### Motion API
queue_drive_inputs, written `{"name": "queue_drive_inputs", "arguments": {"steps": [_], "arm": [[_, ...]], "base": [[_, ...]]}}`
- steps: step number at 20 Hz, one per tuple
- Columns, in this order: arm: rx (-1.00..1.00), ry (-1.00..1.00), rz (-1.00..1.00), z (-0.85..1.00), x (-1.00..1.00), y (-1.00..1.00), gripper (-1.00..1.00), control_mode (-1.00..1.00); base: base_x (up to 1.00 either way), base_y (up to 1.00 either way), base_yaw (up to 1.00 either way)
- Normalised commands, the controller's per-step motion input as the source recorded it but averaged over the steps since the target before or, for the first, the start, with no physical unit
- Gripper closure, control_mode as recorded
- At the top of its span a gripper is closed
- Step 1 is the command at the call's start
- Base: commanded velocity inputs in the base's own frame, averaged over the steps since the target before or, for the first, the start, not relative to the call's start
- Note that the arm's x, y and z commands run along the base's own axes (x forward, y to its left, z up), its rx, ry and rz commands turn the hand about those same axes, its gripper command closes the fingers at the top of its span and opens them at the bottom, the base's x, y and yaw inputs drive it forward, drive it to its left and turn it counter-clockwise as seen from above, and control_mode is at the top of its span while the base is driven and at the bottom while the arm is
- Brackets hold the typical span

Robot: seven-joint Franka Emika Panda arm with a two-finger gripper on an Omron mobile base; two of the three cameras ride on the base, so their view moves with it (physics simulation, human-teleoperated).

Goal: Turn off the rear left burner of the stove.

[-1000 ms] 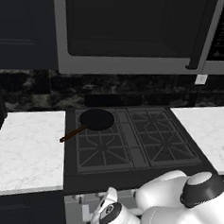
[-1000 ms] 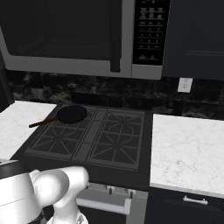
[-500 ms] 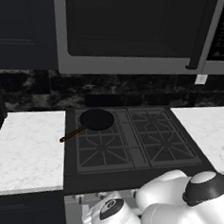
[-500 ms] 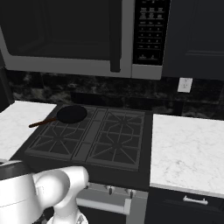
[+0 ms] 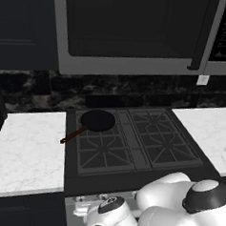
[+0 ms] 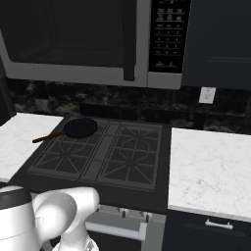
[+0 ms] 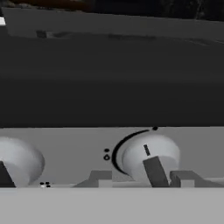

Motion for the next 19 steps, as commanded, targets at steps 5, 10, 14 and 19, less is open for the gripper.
{"name": "queue_drive_inputs", "arguments": {"steps": [5, 10, 14, 19], "arm": [[0.55, 0.05, -0.29, 0.26, 0.52, 0.0, 1.0, -1.0], [0.49, 0.03, -0.33, 0.09, 0.45, 0.0, 1.0, -1.0], [0.38, 0.0, -0.38, 0.06, 0.21, 0.0, 1.0, -1.0], [0.08, 0.0, -0.15, 0.01, 0.02, -0.06, 1.0, -1.0]], "base": [[0.0, 0.0, 0.0], [0.0, 0.0, 0.0], [0.0, 0.0, 0.0], [0.0, 0.0, 0.0]]}}
